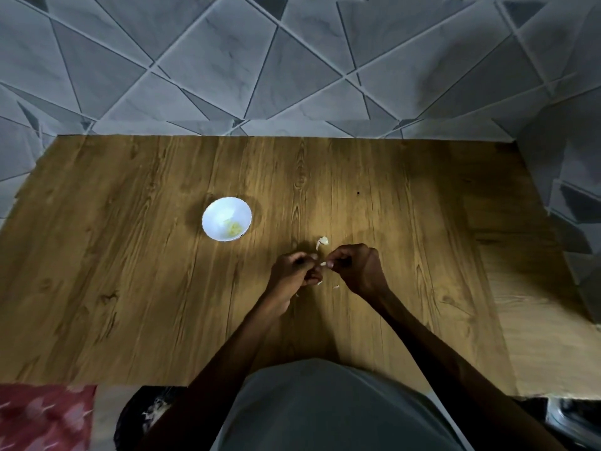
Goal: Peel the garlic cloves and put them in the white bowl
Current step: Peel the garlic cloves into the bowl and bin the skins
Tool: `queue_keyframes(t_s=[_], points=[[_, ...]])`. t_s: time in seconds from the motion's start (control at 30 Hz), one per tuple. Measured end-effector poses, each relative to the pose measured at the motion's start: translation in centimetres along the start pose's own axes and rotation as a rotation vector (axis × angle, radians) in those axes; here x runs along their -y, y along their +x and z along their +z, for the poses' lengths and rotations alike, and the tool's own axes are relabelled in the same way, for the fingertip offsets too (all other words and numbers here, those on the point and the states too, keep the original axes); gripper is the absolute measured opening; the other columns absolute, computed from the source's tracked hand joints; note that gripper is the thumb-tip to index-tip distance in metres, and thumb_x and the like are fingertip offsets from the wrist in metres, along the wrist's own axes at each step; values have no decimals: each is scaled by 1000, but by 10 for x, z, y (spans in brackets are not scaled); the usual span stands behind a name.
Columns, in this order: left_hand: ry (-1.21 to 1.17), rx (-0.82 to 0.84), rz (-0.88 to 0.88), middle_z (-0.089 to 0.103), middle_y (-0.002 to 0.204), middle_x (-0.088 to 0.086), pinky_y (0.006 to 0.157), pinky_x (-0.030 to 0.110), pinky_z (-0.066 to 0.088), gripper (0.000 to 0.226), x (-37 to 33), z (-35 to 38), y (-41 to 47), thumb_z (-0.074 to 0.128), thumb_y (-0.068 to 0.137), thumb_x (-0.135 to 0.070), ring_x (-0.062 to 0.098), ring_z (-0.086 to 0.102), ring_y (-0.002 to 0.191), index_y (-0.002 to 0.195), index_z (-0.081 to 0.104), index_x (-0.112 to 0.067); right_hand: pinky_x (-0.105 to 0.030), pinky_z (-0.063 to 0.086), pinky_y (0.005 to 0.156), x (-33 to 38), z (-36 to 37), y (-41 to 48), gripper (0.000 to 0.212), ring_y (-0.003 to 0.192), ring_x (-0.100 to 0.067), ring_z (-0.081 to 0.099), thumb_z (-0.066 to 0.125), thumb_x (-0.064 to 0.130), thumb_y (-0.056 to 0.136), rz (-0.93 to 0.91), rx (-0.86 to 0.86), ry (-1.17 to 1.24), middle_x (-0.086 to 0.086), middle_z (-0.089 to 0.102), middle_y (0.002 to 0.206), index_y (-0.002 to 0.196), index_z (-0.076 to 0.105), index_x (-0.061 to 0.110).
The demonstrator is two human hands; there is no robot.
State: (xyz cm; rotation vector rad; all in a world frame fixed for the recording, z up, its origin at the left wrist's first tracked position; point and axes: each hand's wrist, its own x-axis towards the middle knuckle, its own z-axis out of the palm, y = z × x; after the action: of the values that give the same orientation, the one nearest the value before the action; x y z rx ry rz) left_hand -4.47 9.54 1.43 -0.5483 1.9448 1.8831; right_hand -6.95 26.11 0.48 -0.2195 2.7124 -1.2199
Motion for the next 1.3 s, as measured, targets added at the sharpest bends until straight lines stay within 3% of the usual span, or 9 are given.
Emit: queue_keyframes(t_s=[0.13, 0.27, 0.57, 0.83, 1.0, 1.1, 1.2, 1.3], points=[[122, 25, 49, 73, 98, 5, 81, 35, 60, 22, -1, 0, 1, 71, 87, -20, 15, 73, 86, 107, 70, -10, -3, 46, 61, 3, -3, -1, 4, 69, 9, 61, 75, 15, 85, 8, 2, -1, 13, 68, 78, 89, 77, 17], [135, 47, 66, 73, 99, 6, 82, 35, 59, 21, -2, -1, 1, 69, 89, -15, 16, 72, 88, 108, 70, -8, -4, 46, 62, 5, -5, 0, 4, 68, 9, 62, 75, 13, 85, 4, -5, 14, 8, 72, 78, 86, 77, 17], [-86, 108, -26, 73, 95, 18, 73, 25, 58, 17, -13, -6, -6, 65, 91, -13, 22, 71, 83, 101, 72, -1, -7, 48, 64, 11, -9, -6, 11, 73, 6, 66, 74, 3, 84, -88, -46, 108, 16, 67, 74, 85, 77, 13], [-246, 92, -157, 71, 83, 8, 68, 22, 56, 12, -15, 1, -5, 62, 93, -14, 15, 69, 77, 98, 70, -6, -7, 51, 69, 14, -11, -8, 15, 77, 6, 68, 77, 6, 82, -113, -74, 186, 17, 69, 80, 90, 76, 18], [-213, 77, -124, 71, 86, 11, 68, 24, 56, 17, -13, 1, -4, 67, 91, -16, 16, 68, 76, 101, 70, -3, -12, 52, 67, 13, -13, -12, 15, 77, 1, 70, 75, 5, 83, -79, -53, 296, 15, 73, 83, 93, 76, 17], [-168, 73, -85, 72, 95, 16, 77, 28, 58, 21, -10, -1, -4, 67, 90, -14, 20, 69, 81, 107, 69, -2, -19, 55, 63, 12, -14, -14, 15, 73, -6, 70, 74, 7, 85, -1, -39, 366, 9, 75, 81, 94, 76, 18], [-78, 87, -1, 73, 100, 14, 80, 31, 59, 20, -11, -2, -5, 61, 93, -8, 20, 72, 88, 112, 68, -3, -28, 57, 63, 10, -15, -14, 13, 72, -14, 70, 72, 9, 87, 50, -41, 391, 6, 76, 82, 95, 77, 19], [55, 83, 133, 72, 103, 7, 81, 32, 59, 20, -17, -1, -8, 65, 90, -6, 19, 71, 93, 110, 67, -9, -25, 57, 61, 11, -16, -13, 10, 71, -13, 70, 71, 11, 89, 96, -22, 379, 4, 75, 82, 96, 76, 15]])
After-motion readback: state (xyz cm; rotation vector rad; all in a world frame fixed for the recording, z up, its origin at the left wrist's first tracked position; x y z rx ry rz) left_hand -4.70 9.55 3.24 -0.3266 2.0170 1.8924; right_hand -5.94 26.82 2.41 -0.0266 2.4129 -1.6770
